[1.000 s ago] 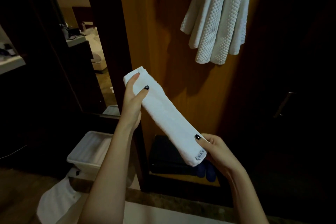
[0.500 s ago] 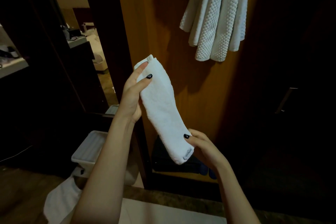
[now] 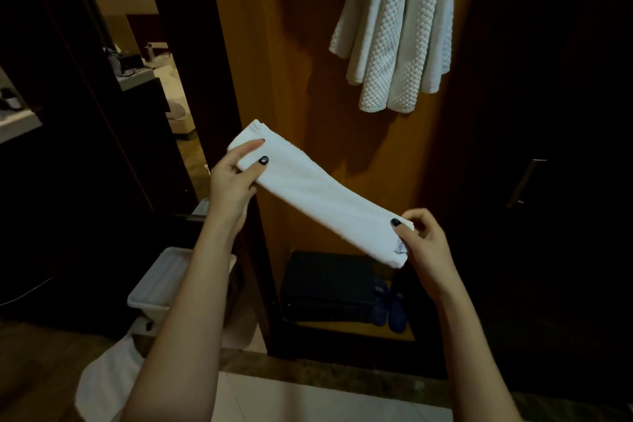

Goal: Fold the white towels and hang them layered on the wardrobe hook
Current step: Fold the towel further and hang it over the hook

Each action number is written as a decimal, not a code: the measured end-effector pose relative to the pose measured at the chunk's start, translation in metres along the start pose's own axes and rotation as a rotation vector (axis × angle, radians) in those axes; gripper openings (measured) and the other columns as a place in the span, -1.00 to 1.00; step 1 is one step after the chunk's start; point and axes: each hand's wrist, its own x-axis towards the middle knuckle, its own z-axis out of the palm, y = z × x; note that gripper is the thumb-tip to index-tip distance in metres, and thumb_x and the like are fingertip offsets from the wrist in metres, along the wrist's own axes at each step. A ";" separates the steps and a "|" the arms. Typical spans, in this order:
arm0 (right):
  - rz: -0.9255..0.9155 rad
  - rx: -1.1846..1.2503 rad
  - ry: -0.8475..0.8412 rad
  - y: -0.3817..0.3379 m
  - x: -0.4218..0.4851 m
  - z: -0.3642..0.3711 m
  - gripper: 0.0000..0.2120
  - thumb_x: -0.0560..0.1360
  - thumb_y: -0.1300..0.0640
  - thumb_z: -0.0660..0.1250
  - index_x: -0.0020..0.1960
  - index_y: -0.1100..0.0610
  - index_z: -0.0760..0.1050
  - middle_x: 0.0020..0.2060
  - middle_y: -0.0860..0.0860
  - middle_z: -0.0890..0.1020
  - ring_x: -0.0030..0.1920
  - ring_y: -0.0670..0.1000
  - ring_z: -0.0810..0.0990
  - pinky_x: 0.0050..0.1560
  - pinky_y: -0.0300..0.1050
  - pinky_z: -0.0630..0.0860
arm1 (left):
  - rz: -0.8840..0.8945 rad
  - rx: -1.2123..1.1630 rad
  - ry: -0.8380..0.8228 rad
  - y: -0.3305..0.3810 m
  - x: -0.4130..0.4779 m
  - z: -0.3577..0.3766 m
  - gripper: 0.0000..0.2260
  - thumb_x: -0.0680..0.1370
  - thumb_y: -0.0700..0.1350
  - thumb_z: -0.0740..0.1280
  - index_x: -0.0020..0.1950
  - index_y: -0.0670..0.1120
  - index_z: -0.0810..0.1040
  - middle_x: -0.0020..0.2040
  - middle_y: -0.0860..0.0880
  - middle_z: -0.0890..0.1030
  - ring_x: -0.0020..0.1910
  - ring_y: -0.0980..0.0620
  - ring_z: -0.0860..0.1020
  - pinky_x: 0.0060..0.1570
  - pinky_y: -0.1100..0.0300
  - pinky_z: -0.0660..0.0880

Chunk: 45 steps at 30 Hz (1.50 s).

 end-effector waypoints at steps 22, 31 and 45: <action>-0.078 -0.285 0.163 -0.036 0.025 -0.095 -0.83 0.56 0.24 0.35 0.13 0.08 0.53 -0.10 0.01 0.58 -0.26 -0.14 0.56 -0.34 -0.24 0.50 | -0.044 0.521 -0.564 -0.020 0.043 0.049 -0.69 0.54 -0.24 0.35 -0.08 0.19 0.72 0.16 0.13 0.61 0.24 0.05 0.48 0.27 0.07 0.38; -0.169 -0.171 0.110 -0.102 0.085 -0.102 -0.57 0.62 0.32 0.10 0.05 -0.08 0.66 0.18 -0.08 0.59 0.13 -0.12 0.58 0.06 -0.16 0.56 | 0.107 0.333 -0.466 0.003 0.088 0.092 -0.73 0.44 -0.09 0.35 0.05 0.20 0.68 0.20 0.16 0.58 0.32 0.05 0.47 0.41 -0.03 0.34; -0.320 -0.152 -0.027 -0.210 0.241 -0.131 -0.65 0.52 0.36 0.34 0.21 0.03 0.58 0.21 -0.02 0.52 0.04 -0.02 0.66 -0.12 -0.20 0.61 | 0.317 0.091 -0.538 0.062 0.222 0.177 -0.66 0.52 -0.29 0.38 0.15 0.11 0.65 0.19 0.06 0.64 0.17 0.12 0.60 0.01 0.33 0.53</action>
